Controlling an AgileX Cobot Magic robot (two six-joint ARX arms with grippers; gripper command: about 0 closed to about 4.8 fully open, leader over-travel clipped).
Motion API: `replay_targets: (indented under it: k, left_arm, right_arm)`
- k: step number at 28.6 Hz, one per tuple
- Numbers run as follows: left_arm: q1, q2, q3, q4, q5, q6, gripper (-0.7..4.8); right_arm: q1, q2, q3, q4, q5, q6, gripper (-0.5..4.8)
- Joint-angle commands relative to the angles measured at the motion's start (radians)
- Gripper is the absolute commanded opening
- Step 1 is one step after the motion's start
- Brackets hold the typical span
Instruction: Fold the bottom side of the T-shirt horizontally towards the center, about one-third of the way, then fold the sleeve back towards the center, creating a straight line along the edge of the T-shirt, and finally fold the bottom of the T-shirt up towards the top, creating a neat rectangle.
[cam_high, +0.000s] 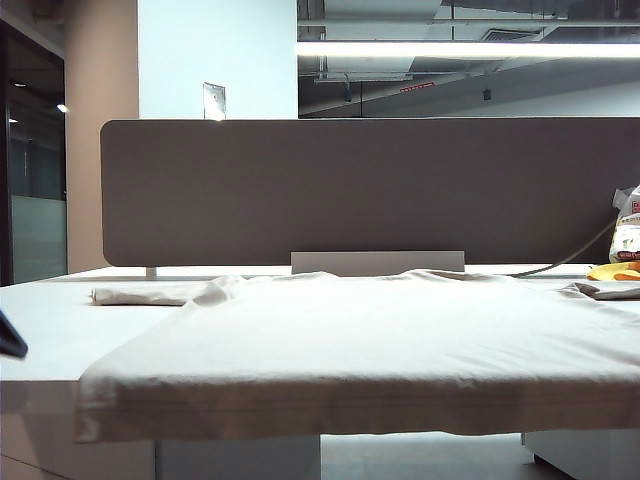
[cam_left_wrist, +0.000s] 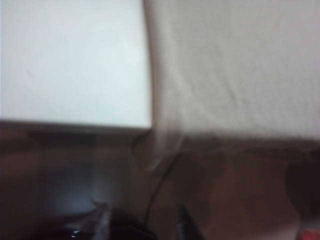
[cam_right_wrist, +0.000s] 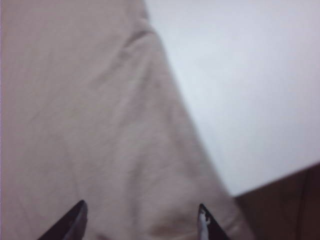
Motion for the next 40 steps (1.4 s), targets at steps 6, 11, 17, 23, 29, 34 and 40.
replay_targets:
  k: [6,11,17,23,29,34,40]
  left_arm:
    - [0.0,0.371,0.082,0.246,0.118,-0.061,3.05]
    - [0.0,0.485,0.134,0.276,0.144,-0.043,3.05]
    - [0.0,0.523,0.145,0.298,0.147,-0.042,3.05]
    - [0.0,0.525,0.145,0.297,0.146,-0.042,3.05]
    - [-0.001,0.526,0.151,0.297,0.146,-0.046,3.01]
    - [-0.001,0.546,0.167,0.296,0.149,-0.046,3.0]
    - [-0.001,0.628,0.189,0.299,0.184,-0.046,3.0]
  right_arm:
    - [-0.114,0.011,0.004,-0.037,-0.074,-0.007,3.66]
    - [-0.115,0.012,0.003,-0.061,-0.072,-0.007,3.68]
    - [-0.115,0.105,0.003,-0.061,-0.092,-0.007,3.68]
    - [-0.115,0.198,0.004,-0.042,-0.121,-0.007,3.68]
    - [-0.114,0.229,0.004,0.007,-0.127,-0.007,3.64]
    - [-0.114,0.244,0.004,0.019,-0.128,-0.007,3.36]
    - [-0.114,0.255,0.004,0.033,-0.132,-0.008,3.23]
